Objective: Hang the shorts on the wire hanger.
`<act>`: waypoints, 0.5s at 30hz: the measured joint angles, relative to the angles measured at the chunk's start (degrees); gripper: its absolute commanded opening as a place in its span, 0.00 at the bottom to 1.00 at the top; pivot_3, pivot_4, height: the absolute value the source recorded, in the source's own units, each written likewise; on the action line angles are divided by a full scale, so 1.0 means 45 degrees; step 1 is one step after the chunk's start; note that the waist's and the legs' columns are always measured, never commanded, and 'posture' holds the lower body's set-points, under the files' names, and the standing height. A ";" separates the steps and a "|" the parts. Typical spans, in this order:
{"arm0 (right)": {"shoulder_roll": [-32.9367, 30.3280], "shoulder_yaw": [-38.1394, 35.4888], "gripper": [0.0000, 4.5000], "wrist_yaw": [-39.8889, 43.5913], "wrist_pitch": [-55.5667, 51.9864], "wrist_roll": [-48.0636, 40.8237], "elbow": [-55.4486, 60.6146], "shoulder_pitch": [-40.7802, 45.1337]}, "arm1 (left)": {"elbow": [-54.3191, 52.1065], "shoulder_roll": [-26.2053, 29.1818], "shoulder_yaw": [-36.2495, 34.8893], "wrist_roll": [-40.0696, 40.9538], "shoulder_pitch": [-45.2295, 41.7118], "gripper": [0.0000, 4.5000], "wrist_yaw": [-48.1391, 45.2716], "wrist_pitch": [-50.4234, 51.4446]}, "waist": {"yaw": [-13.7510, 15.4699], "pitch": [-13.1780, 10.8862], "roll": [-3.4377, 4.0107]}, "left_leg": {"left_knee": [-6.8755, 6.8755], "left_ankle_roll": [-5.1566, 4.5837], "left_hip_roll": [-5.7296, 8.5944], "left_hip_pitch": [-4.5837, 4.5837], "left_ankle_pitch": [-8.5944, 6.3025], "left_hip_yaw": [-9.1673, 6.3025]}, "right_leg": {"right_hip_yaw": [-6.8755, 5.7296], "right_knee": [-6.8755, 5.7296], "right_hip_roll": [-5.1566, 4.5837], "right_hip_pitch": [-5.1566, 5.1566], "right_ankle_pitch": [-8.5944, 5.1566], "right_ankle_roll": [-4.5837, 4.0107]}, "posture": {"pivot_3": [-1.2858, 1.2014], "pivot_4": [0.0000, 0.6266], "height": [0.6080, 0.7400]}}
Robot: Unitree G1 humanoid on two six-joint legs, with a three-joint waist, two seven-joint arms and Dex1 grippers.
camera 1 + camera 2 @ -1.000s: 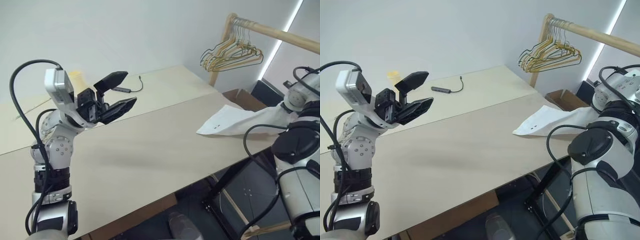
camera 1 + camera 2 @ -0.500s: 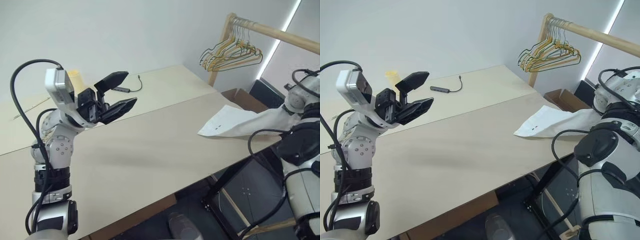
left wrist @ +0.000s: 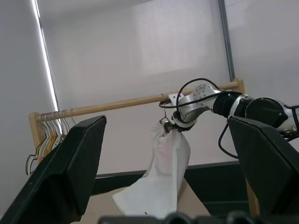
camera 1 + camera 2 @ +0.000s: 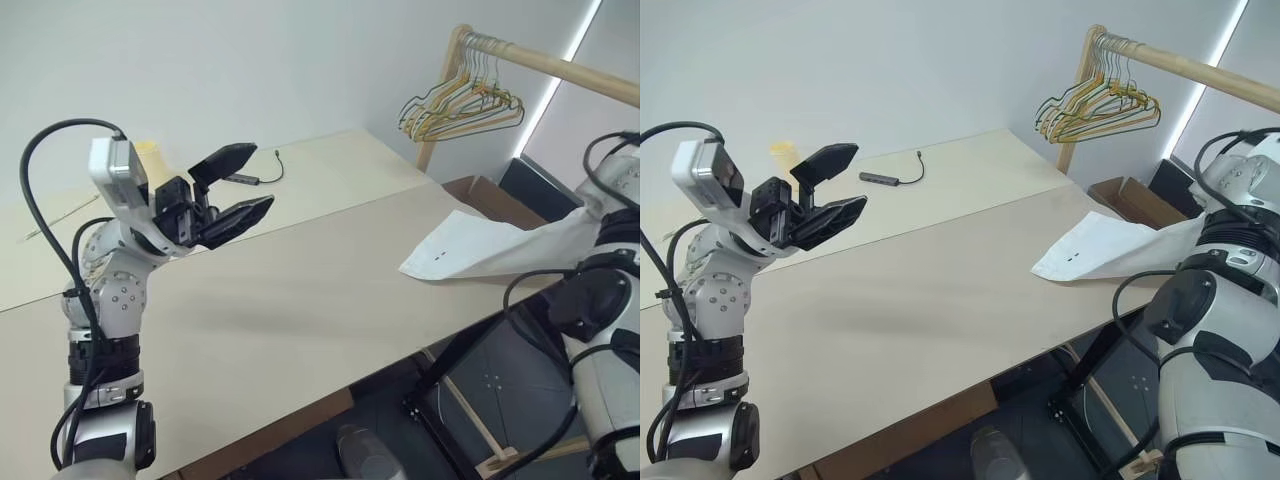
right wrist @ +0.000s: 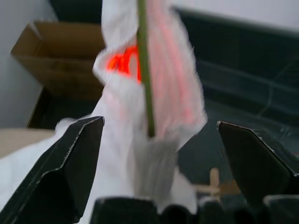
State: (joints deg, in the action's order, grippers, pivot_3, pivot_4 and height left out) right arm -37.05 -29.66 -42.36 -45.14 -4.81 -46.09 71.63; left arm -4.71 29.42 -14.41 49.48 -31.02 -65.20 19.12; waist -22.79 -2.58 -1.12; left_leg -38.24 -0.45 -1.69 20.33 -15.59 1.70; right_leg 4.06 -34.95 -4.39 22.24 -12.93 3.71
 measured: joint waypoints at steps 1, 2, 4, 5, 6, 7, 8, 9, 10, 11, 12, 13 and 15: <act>0.0006 0.0267 1.00 -0.0006 0.0149 0.0208 0.0321 -0.0013 | -0.0002 -0.0002 0.0000 0.0003 0.0007 1.00 0.0000 0.0000 | -0.0003 0.0000 0.0000 | 0.0000 0.0000 -0.0001 -0.0002 0.0000 0.0001 | 0.0002 -0.0004 0.0001 0.0001 0.0000 0.0000 | 0.40 0.00 1.00; 0.0036 0.0665 1.00 0.0090 0.0309 0.0472 0.0761 -0.0029 | -0.0004 -0.0002 -0.0003 0.0007 0.0014 1.00 0.0000 0.0000 | -0.0010 0.0000 0.0000 | -0.0001 0.0000 0.0000 -0.0005 0.0000 0.0003 | 0.0006 -0.0007 0.0001 0.0001 0.0000 0.0000 | 0.40 0.00 1.00; 0.0188 0.1381 1.00 0.0592 0.0680 0.0810 0.1633 -0.0115 | -0.0008 -0.0003 -0.0003 0.0018 0.0017 1.00 0.0000 0.0000 | -0.0039 0.0000 0.0000 | -0.0002 0.0001 -0.0004 -0.0011 0.0001 0.0005 | 0.0010 -0.0011 0.0005 -0.0001 0.0002 0.0002 | 0.40 0.00 1.00; 0.0320 0.1801 1.00 0.0983 0.1015 0.0962 0.2154 -0.0274 | -0.0008 -0.0003 -0.0003 0.0022 0.0019 1.00 -0.0004 0.0001 | -0.0052 0.0001 0.0000 | -0.0002 0.0001 -0.0004 -0.0016 0.0001 0.0005 | 0.0014 -0.0015 0.0007 -0.0002 0.0002 0.0003 | 0.40 0.00 1.00; 0.0491 0.2207 1.00 0.1275 0.1315 0.1120 0.2575 -0.0427 | -0.0012 -0.0007 -0.0003 0.0024 0.0018 1.00 -0.0007 0.0002 | -0.0066 0.0001 0.0001 | -0.0002 0.0001 -0.0004 -0.0020 0.0001 0.0005 | 0.0018 -0.0021 0.0009 -0.0003 0.0002 0.0004 | 0.41 0.00 1.00; 0.0619 0.2691 1.00 0.1635 0.1594 0.1334 0.3003 -0.0649 | -0.0016 -0.0009 -0.0002 0.0027 0.0018 1.00 -0.0010 0.0003 | -0.0066 0.0001 0.0001 | -0.0003 0.0001 -0.0007 -0.0021 0.0001 0.0005 | 0.0017 -0.0023 0.0013 -0.0003 0.0003 0.0004 | 0.41 0.00 1.00; 0.0716 0.3225 1.00 0.1996 0.1824 0.1559 0.3383 -0.0875 | -0.0016 -0.0009 -0.0003 0.0027 0.0019 1.00 -0.0010 0.0004 | -0.0060 0.0001 0.0001 | -0.0003 0.0002 -0.0007 -0.0022 0.0002 0.0005 | 0.0017 -0.0025 0.0012 -0.0003 0.0003 0.0004 | 0.41 0.00 1.00; 0.0847 0.3840 1.00 0.2391 0.2034 0.1880 0.3782 -0.1129 | -0.0016 -0.0009 -0.0003 0.0028 0.0019 1.00 -0.0009 0.0005 | -0.0050 0.0001 0.0001 | -0.0003 0.0002 -0.0007 -0.0023 0.0002 0.0005 | 0.0017 -0.0026 0.0011 -0.0003 0.0004 0.0004 | 0.41 0.00 1.00; 0.0966 0.4181 1.00 0.2636 0.2152 0.2023 0.3995 -0.1233 | -0.0015 -0.0009 -0.0008 0.0027 0.0019 1.00 -0.0004 0.0005 | -0.0046 0.0001 0.0001 | -0.0003 0.0002 -0.0006 -0.0022 0.0002 0.0005 | 0.0017 -0.0027 0.0010 -0.0001 0.0005 0.0003 | 0.41 0.00 1.00; 0.1021 0.4538 1.00 0.2939 0.2222 0.2242 0.4243 -0.1368 | -0.0018 -0.0005 -0.0013 0.0024 0.0041 1.00 0.0012 0.0004 | -0.0034 0.0001 0.0001 | -0.0003 0.0002 -0.0004 -0.0020 0.0002 0.0004 | 0.0017 -0.0024 0.0007 0.0000 0.0006 0.0003 | 0.41 0.00 1.00; 0.1089 0.5103 1.00 0.3370 0.2370 0.2539 0.4721 -0.1621 | -0.0029 0.0025 -0.0041 0.0017 0.0137 1.00 0.0086 0.0004 | -0.0023 0.0001 0.0001 | -0.0003 0.0002 -0.0005 -0.0022 0.0002 0.0004 | 0.0016 -0.0024 0.0007 0.0000 0.0006 0.0003 | 0.42 0.00 1.00; 0.1169 0.5521 1.00 0.3737 0.2460 0.2757 0.5045 -0.1757 | -0.0051 0.0095 -0.0058 0.0006 0.0282 1.00 0.0167 0.0011 | -0.0019 0.0001 0.0001 | -0.0003 0.0002 -0.0005 -0.0021 0.0002 0.0004 | 0.0018 -0.0024 0.0006 0.0007 0.0007 0.0002 | 0.42 0.00 1.00; 0.1330 0.6354 1.00 0.4867 0.2689 0.3001 0.5817 -0.2173 | -0.0212 0.0367 -0.0087 -0.0088 0.0821 1.00 0.0353 0.0065 | -0.0004 0.0001 0.0000 | -0.0002 0.0002 -0.0012 -0.0022 0.0001 0.0003 | 0.0016 -0.0024 0.0010 0.0014 0.0012 -0.0006 | 0.43 0.00 1.00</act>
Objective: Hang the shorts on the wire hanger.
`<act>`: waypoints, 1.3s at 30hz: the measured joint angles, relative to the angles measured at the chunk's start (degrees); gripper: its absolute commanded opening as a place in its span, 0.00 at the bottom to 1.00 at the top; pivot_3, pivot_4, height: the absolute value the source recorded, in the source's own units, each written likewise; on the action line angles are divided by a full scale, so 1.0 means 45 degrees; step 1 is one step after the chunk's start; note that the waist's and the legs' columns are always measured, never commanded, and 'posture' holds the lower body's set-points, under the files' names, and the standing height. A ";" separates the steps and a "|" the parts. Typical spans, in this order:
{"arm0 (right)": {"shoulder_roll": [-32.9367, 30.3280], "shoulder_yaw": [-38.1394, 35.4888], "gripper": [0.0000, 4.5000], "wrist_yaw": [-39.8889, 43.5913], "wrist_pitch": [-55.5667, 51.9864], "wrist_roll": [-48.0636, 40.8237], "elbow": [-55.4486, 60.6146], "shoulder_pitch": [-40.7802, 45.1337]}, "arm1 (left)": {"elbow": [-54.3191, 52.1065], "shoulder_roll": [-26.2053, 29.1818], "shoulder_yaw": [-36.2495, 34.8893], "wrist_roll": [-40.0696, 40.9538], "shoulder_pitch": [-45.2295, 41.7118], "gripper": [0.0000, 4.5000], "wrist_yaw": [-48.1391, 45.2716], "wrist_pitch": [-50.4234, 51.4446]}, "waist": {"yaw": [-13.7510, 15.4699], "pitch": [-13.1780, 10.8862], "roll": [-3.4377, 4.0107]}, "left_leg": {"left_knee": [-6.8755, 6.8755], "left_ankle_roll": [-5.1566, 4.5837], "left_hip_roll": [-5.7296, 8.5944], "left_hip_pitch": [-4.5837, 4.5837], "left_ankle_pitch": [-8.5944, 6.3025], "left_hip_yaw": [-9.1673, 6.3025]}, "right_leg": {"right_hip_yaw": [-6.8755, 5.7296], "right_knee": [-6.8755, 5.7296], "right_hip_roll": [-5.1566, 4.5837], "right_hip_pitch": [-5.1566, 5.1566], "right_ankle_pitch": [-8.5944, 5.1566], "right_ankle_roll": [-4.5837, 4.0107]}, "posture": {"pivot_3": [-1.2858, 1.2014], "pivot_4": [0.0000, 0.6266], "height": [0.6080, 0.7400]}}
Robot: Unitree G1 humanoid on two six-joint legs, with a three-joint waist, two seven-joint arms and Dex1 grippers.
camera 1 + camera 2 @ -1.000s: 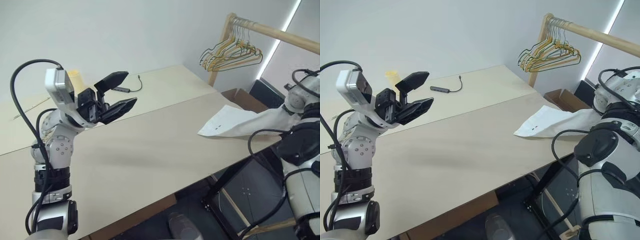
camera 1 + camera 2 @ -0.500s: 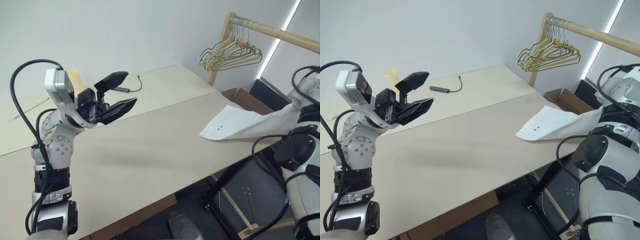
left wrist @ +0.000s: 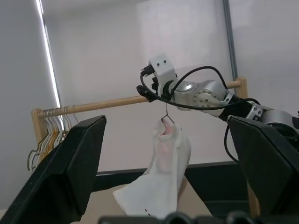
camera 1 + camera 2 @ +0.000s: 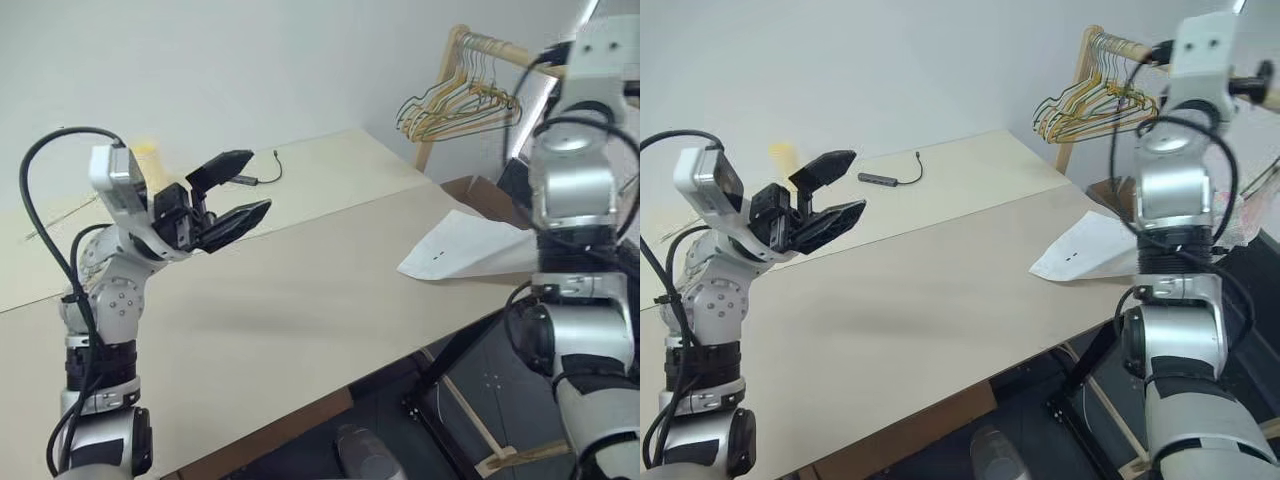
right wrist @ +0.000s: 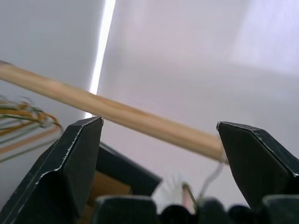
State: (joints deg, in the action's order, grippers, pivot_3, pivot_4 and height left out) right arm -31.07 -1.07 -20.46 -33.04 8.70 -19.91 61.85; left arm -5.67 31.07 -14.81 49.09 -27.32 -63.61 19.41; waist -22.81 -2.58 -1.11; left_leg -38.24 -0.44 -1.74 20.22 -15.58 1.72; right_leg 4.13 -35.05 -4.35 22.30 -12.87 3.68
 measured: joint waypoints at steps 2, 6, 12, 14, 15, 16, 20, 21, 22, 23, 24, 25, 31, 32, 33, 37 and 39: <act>0.0387 0.0679 1.00 0.1506 0.0009 -0.0065 0.0668 -0.0387 | -0.0118 0.0218 -0.0107 -0.0061 0.0499 1.00 0.0314 0.0146 | 0.0063 0.0000 0.0000 | -0.0002 0.0000 0.0001 -0.0001 0.0000 -0.0003 | -0.0005 -0.0005 -0.0004 0.0005 0.0005 -0.0006 | 0.43 0.00 1.00; 0.0910 0.2261 1.00 0.3909 -0.0007 -0.0026 0.1319 -0.1099 | -0.0750 0.0607 -0.0508 -0.0213 0.1610 1.00 0.0966 0.0203 | 0.0306 0.0000 -0.0001 | -0.0004 0.0000 -0.0001 -0.0014 0.0000 -0.0009 | -0.0012 -0.0006 -0.0006 0.0017 0.0039 -0.0056 | 0.44 0.00 1.00; 0.1058 0.4828 1.00 0.8183 -0.0352 -0.0035 0.2054 -0.2980 | -0.1240 0.1057 -0.0771 -0.1107 0.3784 1.00 0.2083 0.0504 | 0.1094 0.0001 -0.0012 | -0.0005 0.0001 0.0005 0.0033 0.0000 -0.0026 | -0.0026 -0.0007 -0.0010 0.0095 0.0052 -0.0080 | 0.47 0.00 1.00; 0.1059 0.5121 1.00 0.9389 -0.0370 -0.0331 0.2509 -0.3640 | -0.1321 0.1220 -0.0770 -0.1568 0.4417 1.00 0.2325 0.0474 | 0.1421 0.0001 -0.0012 | -0.0005 0.0001 0.0008 0.0084 0.0000 -0.0024 | -0.0025 -0.0015 -0.0013 0.0156 0.0054 -0.0083 | 0.48 0.00 1.00; 0.0985 0.5221 1.00 1.0048 -0.0351 -0.0500 0.2916 -0.3957 | -0.1420 0.1360 -0.0765 -0.1862 0.4872 1.00 0.2402 0.0460 | 0.1574 0.0001 -0.0012 | -0.0006 0.0001 0.0007 0.0121 0.0000 -0.0024 | -0.0026 -0.0025 -0.0012 0.0197 0.0056 -0.0086 | 0.48 0.00 1.00; 0.0877 0.5357 1.00 1.0614 -0.0334 -0.0608 0.3272 -0.4232 | -0.1432 0.1417 -0.0753 -0.2088 0.5317 1.00 0.2464 0.0463 | 0.1738 0.0001 -0.0012 | -0.0005 0.0001 0.0004 0.0140 0.0000 -0.0023 | -0.0029 -0.0033 -0.0009 0.0221 0.0058 -0.0090 | 0.48 0.00 1.00; 0.0252 0.5822 1.00 1.2511 0.0177 -0.0742 0.4536 -0.5038 | -0.1729 0.1665 -0.0726 -0.2833 0.6664 1.00 0.2841 0.0574 | 0.2356 0.0002 -0.0014 | -0.0013 0.0002 0.0005 0.0208 0.0000 -0.0023 | -0.0038 -0.0048 -0.0012 0.0300 0.0063 -0.0100 | 0.50 0.00 1.00; 0.0144 0.5932 1.00 1.2935 0.0325 -0.0756 0.4798 -0.5180 | -0.1788 0.1794 -0.0665 -0.3130 0.6966 1.00 0.2991 0.0633 | 0.2494 0.0002 -0.0015 | -0.0013 0.0002 0.0004 0.0209 0.0000 -0.0019 | -0.0038 -0.0049 -0.0010 0.0306 0.0065 -0.0104 | 0.51 0.00 1.00; 0.0051 0.6040 1.00 1.3282 0.0495 -0.0765 0.4989 -0.5301 | -0.1831 0.1907 -0.0571 -0.3456 0.7210 1.00 0.3115 0.0669 | 0.2625 0.0003 -0.0015 | -0.0013 0.0002 0.0004 0.0207 0.0000 -0.0019 | -0.0040 -0.0051 -0.0008 0.0305 0.0066 -0.0106 | 0.51 0.00 1.00; -0.0056 0.6130 1.00 1.3655 0.0716 -0.0760 0.5150 -0.5425 | -0.1916 0.1998 -0.0441 -0.3779 0.7422 1.00 0.3265 0.0678 | 0.2781 0.0003 -0.0016 | -0.0016 0.0003 0.0003 0.0206 0.0000 -0.0017 | -0.0042 -0.0053 -0.0007 0.0305 0.0067 -0.0109 | 0.51 0.00 1.00; -0.0173 0.6261 1.00 1.4060 0.1024 -0.0735 0.5261 -0.5550 | -0.2117 0.2054 -0.0335 -0.4111 0.7757 1.00 0.3410 0.0678 | 0.2929 0.0003 -0.0017 | -0.0019 0.0003 0.0002 0.0205 0.0001 -0.0013 | -0.0043 -0.0055 -0.0005 0.0304 0.0069 -0.0112 | 0.52 0.00 1.00; -0.0288 0.6400 1.00 1.4299 0.1237 -0.0701 0.5304 -0.5612 | -0.2201 0.2052 -0.0240 -0.4256 0.7914 1.00 0.3462 0.0678 | 0.3065 0.0003 -0.0017 | -0.0025 0.0004 0.0002 0.0203 0.0001 -0.0009 | -0.0044 -0.0062 -0.0006 0.0304 0.0069 -0.0113 | 0.52 0.00 1.00; -0.0153 0.6625 1.00 1.4929 0.1988 -0.0386 0.5263 -0.5816 | -0.3345 0.1761 -0.0136 -0.4418 0.8339 1.00 0.3999 0.0689 | 0.3891 0.0009 -0.0033 | -0.0102 0.0006 -0.0009 0.0205 0.0001 0.0078 | -0.0051 -0.0137 0.0009 0.0313 0.0068 -0.0138 | 0.53 0.00 1.00; -0.0033 0.6625 1.00 1.4933 0.2061 -0.0249 0.5147 -0.5808 | -0.3471 0.1748 -0.0132 -0.4420 0.8373 1.00 0.4057 0.0711 | 0.4013 0.0015 -0.0043 | -0.0118 0.0006 -0.0012 0.0203 0.0001 0.0092 | -0.0054 -0.0157 0.0012 0.0316 0.0065 -0.0143 | 0.54 0.00 1.00; 0.0026 0.6625 1.00 1.4931 0.2070 -0.0177 0.5022 -0.5808 | -0.3576 0.1739 -0.0119 -0.4422 0.8387 1.00 0.4103 0.0720 | 0.4116 0.0018 -0.0048 | -0.0129 0.0006 -0.0015 0.0203 0.0001 0.0098 | -0.0054 -0.0168 0.0016 0.0318 0.0065 -0.0145 | 0.54 0.00 1.00; 0.0182 0.6624 1.00 1.4944 0.2089 0.0099 0.4637 -0.5805 | -0.3640 0.1734 -0.0079 -0.4493 0.8462 1.00 0.4281 0.0721 | 0.4446 0.0020 -0.0051 | -0.0139 0.0009 -0.0018 0.0192 0.0004 0.0111 | -0.0055 -0.0185 0.0026 0.0313 0.0061 -0.0158 | 0.54 0.00 1.00; 0.0192 0.6623 1.00 1.5001 0.2132 0.0246 0.4592 -0.5805 | -0.3639 0.1734 -0.0061 -0.4590 0.8462 1.00 0.4315 0.0721 | 0.4559 0.0021 -0.0051 | -0.0137 0.0009 -0.0016 0.0201 0.0004 0.0113 | -0.0054 -0.0182 0.0026 0.0322 0.0058 -0.0160 | 0.54 0.00 1.00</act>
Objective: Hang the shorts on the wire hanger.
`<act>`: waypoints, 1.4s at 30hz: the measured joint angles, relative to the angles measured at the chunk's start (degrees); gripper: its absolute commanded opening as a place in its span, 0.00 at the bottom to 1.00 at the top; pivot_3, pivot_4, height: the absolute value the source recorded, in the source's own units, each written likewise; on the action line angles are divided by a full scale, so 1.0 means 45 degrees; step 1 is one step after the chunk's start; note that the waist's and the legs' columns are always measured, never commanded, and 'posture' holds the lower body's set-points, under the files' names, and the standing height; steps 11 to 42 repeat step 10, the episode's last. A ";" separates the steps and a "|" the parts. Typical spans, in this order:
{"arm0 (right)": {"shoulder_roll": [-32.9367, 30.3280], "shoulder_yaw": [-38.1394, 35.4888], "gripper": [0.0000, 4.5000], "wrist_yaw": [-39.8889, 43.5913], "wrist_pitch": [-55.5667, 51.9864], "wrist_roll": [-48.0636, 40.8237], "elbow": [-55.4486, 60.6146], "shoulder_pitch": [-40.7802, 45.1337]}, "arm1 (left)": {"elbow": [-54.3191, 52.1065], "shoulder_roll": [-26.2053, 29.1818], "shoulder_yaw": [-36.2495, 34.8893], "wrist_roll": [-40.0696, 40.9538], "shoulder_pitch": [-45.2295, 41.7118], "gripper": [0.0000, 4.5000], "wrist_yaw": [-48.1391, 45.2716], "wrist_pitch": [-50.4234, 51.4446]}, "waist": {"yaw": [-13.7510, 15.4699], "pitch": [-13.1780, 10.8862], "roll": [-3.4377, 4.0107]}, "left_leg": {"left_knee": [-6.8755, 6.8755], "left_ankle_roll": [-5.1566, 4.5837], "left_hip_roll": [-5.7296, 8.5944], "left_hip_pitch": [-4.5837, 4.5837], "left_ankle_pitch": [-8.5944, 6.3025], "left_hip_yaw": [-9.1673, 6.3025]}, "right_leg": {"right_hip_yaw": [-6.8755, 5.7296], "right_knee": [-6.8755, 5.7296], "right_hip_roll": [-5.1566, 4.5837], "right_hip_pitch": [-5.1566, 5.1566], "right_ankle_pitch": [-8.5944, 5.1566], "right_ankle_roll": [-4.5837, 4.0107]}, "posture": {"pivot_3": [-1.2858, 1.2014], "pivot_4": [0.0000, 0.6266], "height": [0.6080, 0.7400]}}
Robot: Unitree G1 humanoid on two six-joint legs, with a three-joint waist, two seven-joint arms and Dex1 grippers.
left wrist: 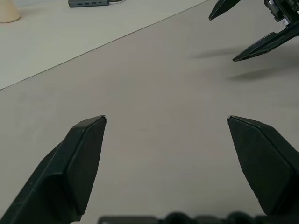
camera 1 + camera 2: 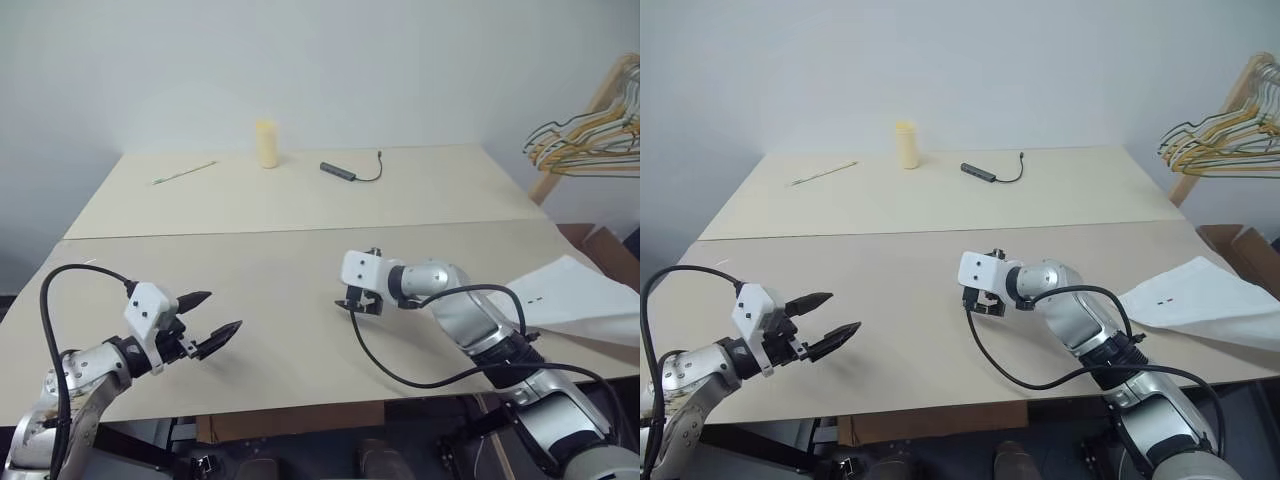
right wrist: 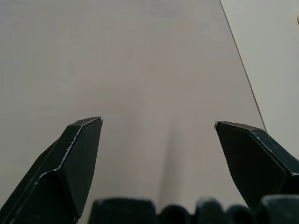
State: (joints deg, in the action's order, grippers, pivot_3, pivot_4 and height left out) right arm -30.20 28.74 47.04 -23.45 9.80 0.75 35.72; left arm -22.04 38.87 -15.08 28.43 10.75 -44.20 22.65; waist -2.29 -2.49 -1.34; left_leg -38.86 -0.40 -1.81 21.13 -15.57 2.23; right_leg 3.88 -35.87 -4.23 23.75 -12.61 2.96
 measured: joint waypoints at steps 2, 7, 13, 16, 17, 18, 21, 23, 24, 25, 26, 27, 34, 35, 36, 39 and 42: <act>0.0063 0.0000 1.00 0.0049 0.0066 0.0078 -0.0002 -0.0001 | 0.0000 0.0000 0.0007 -0.0048 -0.0002 1.00 0.0049 -0.0002 | 0.0065 0.0002 -0.0003 | 0.0000 0.0000 0.0000 0.0019 0.0000 0.0003 | 0.0000 0.0001 -0.0001 0.0024 0.0000 0.0000 | 0.54 0.00 1.00; 0.0076 -0.0008 1.00 0.0061 0.0222 0.0261 -0.0005 -0.0034 | 0.0000 -0.0014 0.0127 -0.0311 -0.0001 1.00 0.0074 -0.0086 | 0.0231 0.0004 -0.0006 | 0.0000 0.0001 -0.0002 0.0033 0.0000 0.0008 | 0.0000 -0.0007 0.0005 0.0046 0.0003 -0.0006 | 0.56 0.00 1.00; 0.0075 -0.0019 1.00 0.0081 0.0396 0.0290 -0.0027 -0.0137 | 0.0001 -0.0211 0.0227 -0.0398 0.0009 1.00 0.0203 -0.0137 | 0.0356 0.0005 -0.0008 | -0.0001 0.0001 -0.0004 0.0033 0.0001 0.0008 | 0.0000 -0.0009 0.0007 0.0046 0.0003 -0.0008 | 0.56 0.00 1.00; 0.0075 -0.0019 1.00 0.0081 0.0396 0.0290 -0.0027 -0.0137 | 0.0001 -0.0211 0.0227 -0.0398 0.0009 1.00 0.0203 -0.0137 | 0.0356 0.0005 -0.0008 | -0.0001 0.0001 -0.0004 0.0033 0.0001 0.0008 | 0.0000 -0.0009 0.0007 0.0046 0.0003 -0.0008 | 0.56 0.00 1.00; 0.0075 -0.0019 1.00 0.0081 0.0396 0.0290 -0.0027 -0.0137 | 0.0001 -0.0211 0.0227 -0.0398 0.0009 1.00 0.0203 -0.0137 | 0.0356 0.0005 -0.0008 | -0.0001 0.0001 -0.0004 0.0033 0.0001 0.0008 | 0.0000 -0.0009 0.0007 0.0046 0.0003 -0.0008 | 0.56 0.00 1.00; 0.0075 -0.0019 1.00 0.0081 0.0396 0.0290 -0.0027 -0.0137 | 0.0001 -0.0211 0.0227 -0.0398 0.0009 1.00 0.0203 -0.0137 | 0.0356 0.0005 -0.0008 | -0.0001 0.0001 -0.0004 0.0033 0.0001 0.0008 | 0.0000 -0.0009 0.0007 0.0046 0.0003 -0.0008 | 0.56 0.00 1.00; 0.0075 -0.0019 1.00 0.0081 0.0396 0.0290 -0.0027 -0.0137 | 0.0001 -0.0211 0.0227 -0.0398 0.0009 1.00 0.0203 -0.0137 | 0.0356 0.0005 -0.0008 | -0.0001 0.0001 -0.0004 0.0033 0.0001 0.0008 | 0.0000 -0.0009 0.0007 0.0046 0.0003 -0.0008 | 0.56 0.00 1.00; 0.0075 -0.0019 1.00 0.0081 0.0396 0.0290 -0.0027 -0.0137 | 0.0001 -0.0211 0.0227 -0.0398 0.0009 1.00 0.0203 -0.0137 | 0.0356 0.0005 -0.0008 | -0.0001 0.0001 -0.0004 0.0033 0.0001 0.0008 | 0.0000 -0.0009 0.0007 0.0046 0.0003 -0.0008 | 0.56 0.00 1.00; 0.0075 -0.0019 1.00 0.0081 0.0396 0.0290 -0.0027 -0.0137 | 0.0001 -0.0211 0.0227 -0.0398 0.0009 1.00 0.0203 -0.0137 | 0.0356 0.0005 -0.0008 | -0.0001 0.0001 -0.0004 0.0033 0.0001 0.0008 | 0.0000 -0.0009 0.0007 0.0046 0.0003 -0.0008 | 0.56 0.00 1.00; 0.0075 -0.0019 1.00 0.0081 0.0396 0.0290 -0.0027 -0.0137 | 0.0001 -0.0211 0.0227 -0.0398 0.0009 1.00 0.0203 -0.0137 | 0.0356 0.0005 -0.0008 | -0.0001 0.0001 -0.0004 0.0033 0.0001 0.0008 | 0.0000 -0.0009 0.0007 0.0046 0.0003 -0.0008 | 0.56 0.00 1.00; 0.0075 -0.0019 1.00 0.0081 0.0396 0.0290 -0.0027 -0.0137 | 0.0001 -0.0211 0.0227 -0.0398 0.0009 1.00 0.0203 -0.0137 | 0.0356 0.0005 -0.0008 | -0.0001 0.0001 -0.0004 0.0033 0.0001 0.0008 | 0.0000 -0.0009 0.0007 0.0046 0.0003 -0.0008 | 0.56 0.00 1.00; 0.0075 -0.0019 1.00 0.0081 0.0396 0.0290 -0.0027 -0.0137 | 0.0001 -0.0211 0.0227 -0.0398 0.0009 1.00 0.0203 -0.0137 | 0.0356 0.0005 -0.0008 | -0.0001 0.0001 -0.0004 0.0033 0.0001 0.0008 | 0.0000 -0.0009 0.0007 0.0046 0.0003 -0.0008 | 0.56 0.00 1.00; 0.0075 -0.0019 1.00 0.0081 0.0396 0.0290 -0.0027 -0.0137 | 0.0001 -0.0211 0.0227 -0.0398 0.0009 1.00 0.0203 -0.0137 | 0.0356 0.0005 -0.0008 | -0.0001 0.0001 -0.0004 0.0033 0.0001 0.0008 | 0.0000 -0.0009 0.0007 0.0046 0.0003 -0.0008 | 0.56 0.00 1.00; 0.0075 -0.0019 1.00 0.0081 0.0396 0.0290 -0.0027 -0.0137 | 0.0001 -0.0211 0.0227 -0.0398 0.0009 1.00 0.0203 -0.0137 | 0.0356 0.0005 -0.0008 | -0.0001 0.0001 -0.0004 0.0033 0.0001 0.0008 | 0.0000 -0.0009 0.0007 0.0046 0.0003 -0.0008 | 0.56 0.00 1.00; 0.0075 -0.0019 1.00 0.0081 0.0396 0.0290 -0.0027 -0.0137 | 0.0001 -0.0211 0.0227 -0.0398 0.0009 1.00 0.0203 -0.0137 | 0.0356 0.0005 -0.0008 | -0.0001 0.0001 -0.0004 0.0033 0.0001 0.0008 | 0.0000 -0.0009 0.0007 0.0046 0.0003 -0.0008 | 0.56 0.00 1.00; 0.0075 -0.0019 1.00 0.0081 0.0396 0.0290 -0.0027 -0.0137 | 0.0001 -0.0211 0.0227 -0.0398 0.0009 1.00 0.0203 -0.0137 | 0.0356 0.0005 -0.0008 | -0.0001 0.0001 -0.0004 0.0033 0.0001 0.0008 | 0.0000 -0.0009 0.0007 0.0046 0.0003 -0.0008 | 0.56 0.00 1.00; 0.0075 -0.0019 1.00 0.0081 0.0396 0.0290 -0.0027 -0.0137 | 0.0001 -0.0211 0.0227 -0.0398 0.0009 1.00 0.0203 -0.0137 | 0.0356 0.0005 -0.0008 | -0.0001 0.0001 -0.0004 0.0033 0.0001 0.0008 | 0.0000 -0.0009 0.0007 0.0046 0.0003 -0.0008 | 0.56 0.00 1.00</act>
